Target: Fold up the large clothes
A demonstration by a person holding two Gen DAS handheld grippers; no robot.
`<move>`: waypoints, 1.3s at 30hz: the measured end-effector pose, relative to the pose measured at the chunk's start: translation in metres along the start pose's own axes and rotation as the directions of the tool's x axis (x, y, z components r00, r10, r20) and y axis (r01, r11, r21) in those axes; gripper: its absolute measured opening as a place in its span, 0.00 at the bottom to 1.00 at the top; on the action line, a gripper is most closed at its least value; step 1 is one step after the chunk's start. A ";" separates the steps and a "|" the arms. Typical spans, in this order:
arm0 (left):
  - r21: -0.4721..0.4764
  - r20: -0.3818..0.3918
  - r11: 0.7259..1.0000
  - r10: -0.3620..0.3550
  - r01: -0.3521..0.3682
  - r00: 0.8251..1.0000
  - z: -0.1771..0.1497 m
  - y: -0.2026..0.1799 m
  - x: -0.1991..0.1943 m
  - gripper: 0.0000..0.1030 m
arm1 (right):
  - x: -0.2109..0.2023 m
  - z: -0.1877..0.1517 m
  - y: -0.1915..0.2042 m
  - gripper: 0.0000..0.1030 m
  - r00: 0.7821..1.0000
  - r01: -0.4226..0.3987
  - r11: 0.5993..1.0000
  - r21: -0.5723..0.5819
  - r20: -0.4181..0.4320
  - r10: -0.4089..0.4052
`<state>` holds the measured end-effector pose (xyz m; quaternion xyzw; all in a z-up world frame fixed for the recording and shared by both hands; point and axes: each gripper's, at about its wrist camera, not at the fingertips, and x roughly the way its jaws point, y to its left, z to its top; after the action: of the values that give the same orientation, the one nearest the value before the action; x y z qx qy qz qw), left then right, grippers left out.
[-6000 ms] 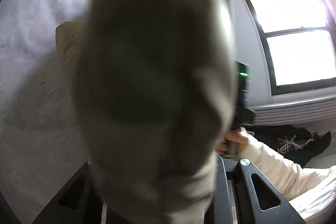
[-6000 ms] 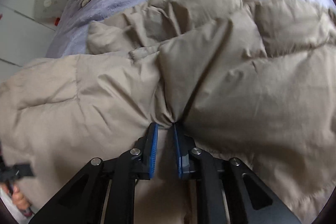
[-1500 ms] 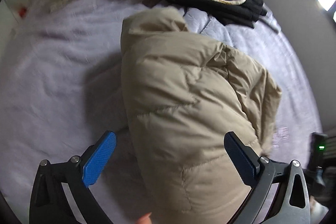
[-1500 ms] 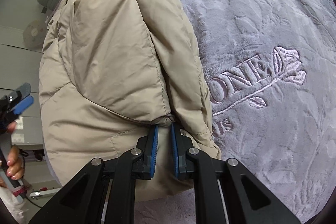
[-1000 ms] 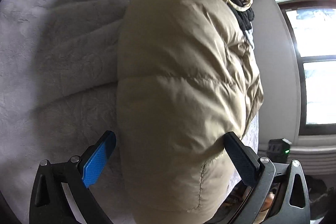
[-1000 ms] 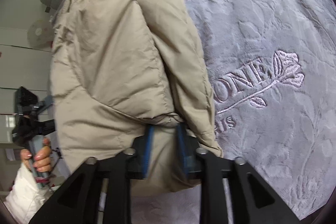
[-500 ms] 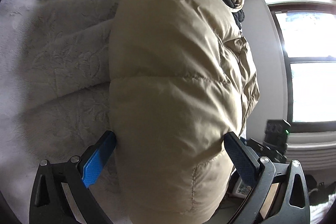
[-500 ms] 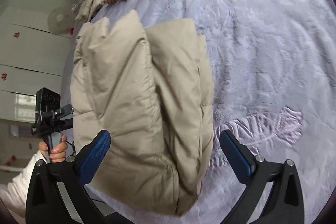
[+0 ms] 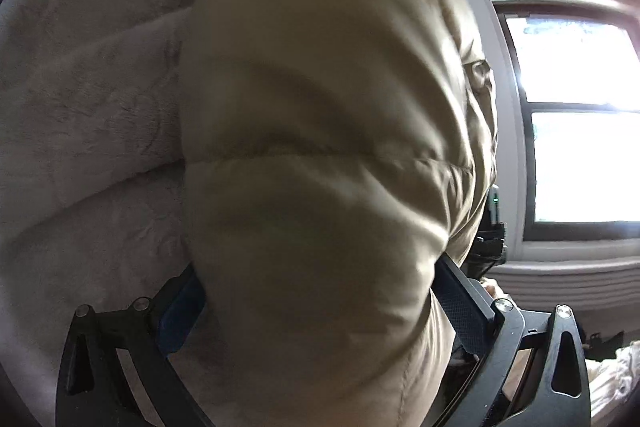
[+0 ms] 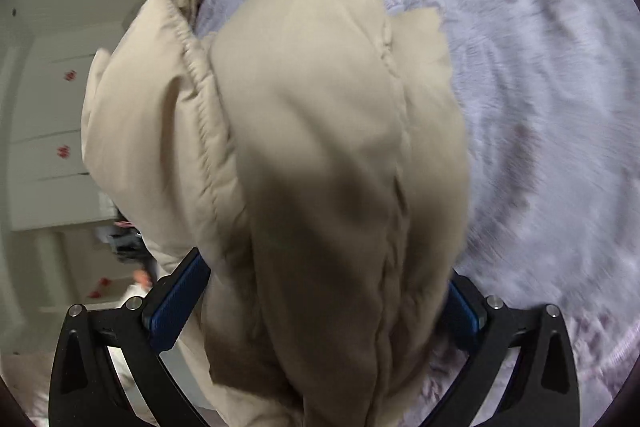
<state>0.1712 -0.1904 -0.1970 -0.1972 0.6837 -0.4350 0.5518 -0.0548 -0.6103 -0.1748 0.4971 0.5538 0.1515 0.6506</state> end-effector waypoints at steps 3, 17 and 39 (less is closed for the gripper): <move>-0.010 0.003 1.000 -0.004 0.004 1.000 0.001 0.002 0.008 1.00 | 0.011 0.007 0.002 1.00 0.999 -0.045 0.999 0.000 -0.005 0.045; 0.041 0.066 0.997 0.065 -0.067 0.996 -0.002 -0.038 -0.014 0.79 | 0.010 -0.005 0.019 0.66 0.996 -0.086 0.991 0.100 0.015 0.085; 0.047 0.212 0.990 0.121 -0.134 0.970 0.003 0.081 -0.274 0.80 | 0.231 -0.031 0.212 0.53 0.993 -0.107 0.992 -0.062 0.034 0.110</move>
<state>0.2766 0.0583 -0.1032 -0.1807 0.6198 -0.3961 0.6530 0.0716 -0.3254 -0.1302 0.5095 0.5089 0.1937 0.6663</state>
